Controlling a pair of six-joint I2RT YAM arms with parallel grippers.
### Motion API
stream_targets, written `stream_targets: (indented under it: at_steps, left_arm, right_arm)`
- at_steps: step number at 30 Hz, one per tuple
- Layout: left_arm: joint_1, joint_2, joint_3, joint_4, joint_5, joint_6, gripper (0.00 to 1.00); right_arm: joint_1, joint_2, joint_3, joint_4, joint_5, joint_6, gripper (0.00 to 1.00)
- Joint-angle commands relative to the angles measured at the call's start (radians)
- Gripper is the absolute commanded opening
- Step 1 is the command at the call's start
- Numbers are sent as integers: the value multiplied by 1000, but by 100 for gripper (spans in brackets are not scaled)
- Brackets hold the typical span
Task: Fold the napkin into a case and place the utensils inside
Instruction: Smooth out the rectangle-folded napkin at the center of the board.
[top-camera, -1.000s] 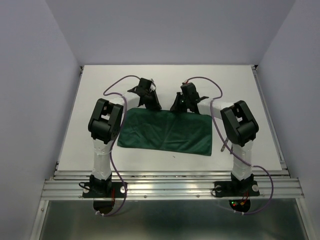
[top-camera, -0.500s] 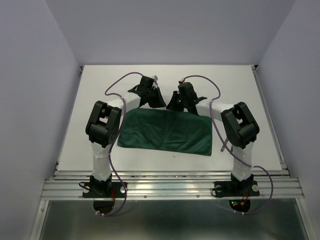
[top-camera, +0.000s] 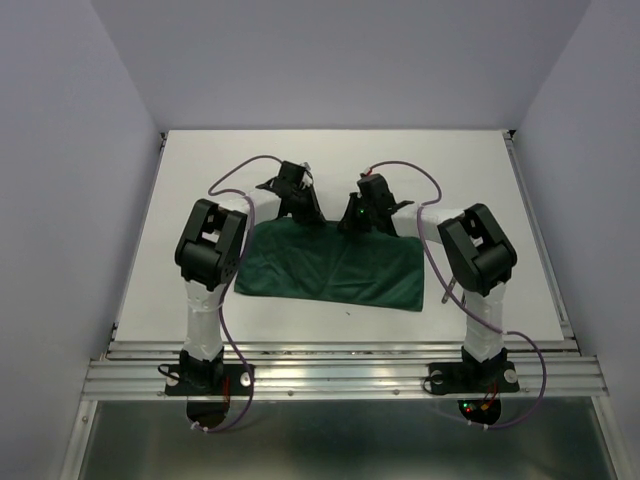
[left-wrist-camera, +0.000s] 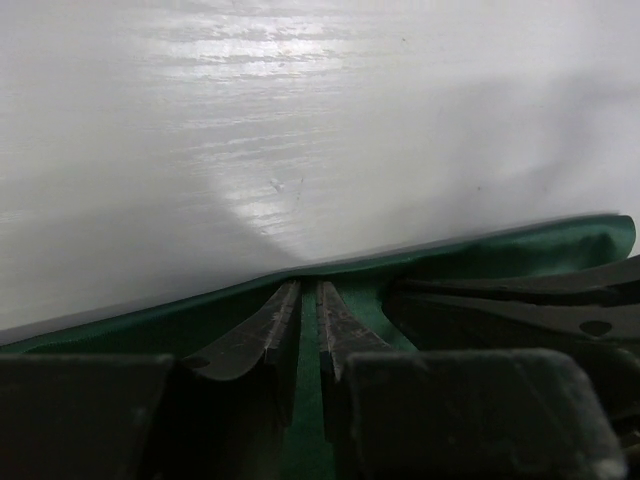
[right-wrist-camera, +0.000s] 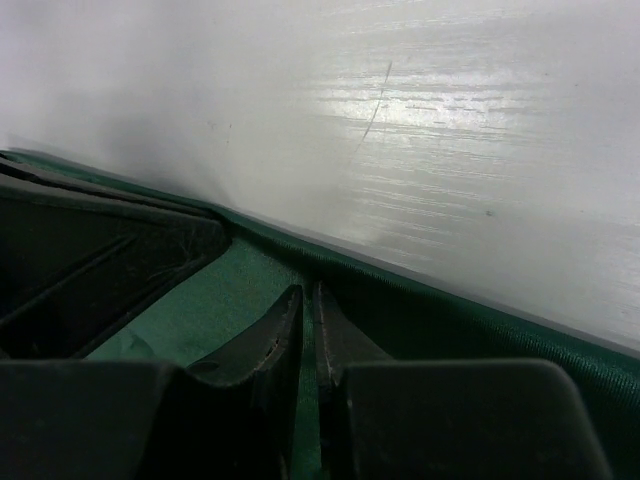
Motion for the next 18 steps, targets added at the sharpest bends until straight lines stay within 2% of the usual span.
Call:
stream_targets:
  at_steps: [1,11,18]
  left_arm:
    - [22,-10,-20,-6,-33,23,24]
    - [77,-29,-54,-23,-68,43,23]
    - [87,-29,-32,-46,-89,64,23]
  right_arm:
    - [-4,-18,-23,14,33,-17,15]
    - [-107,-111,-126,16,35,-26,15]
    - [-245,-186,-209,16,27,-48,15]
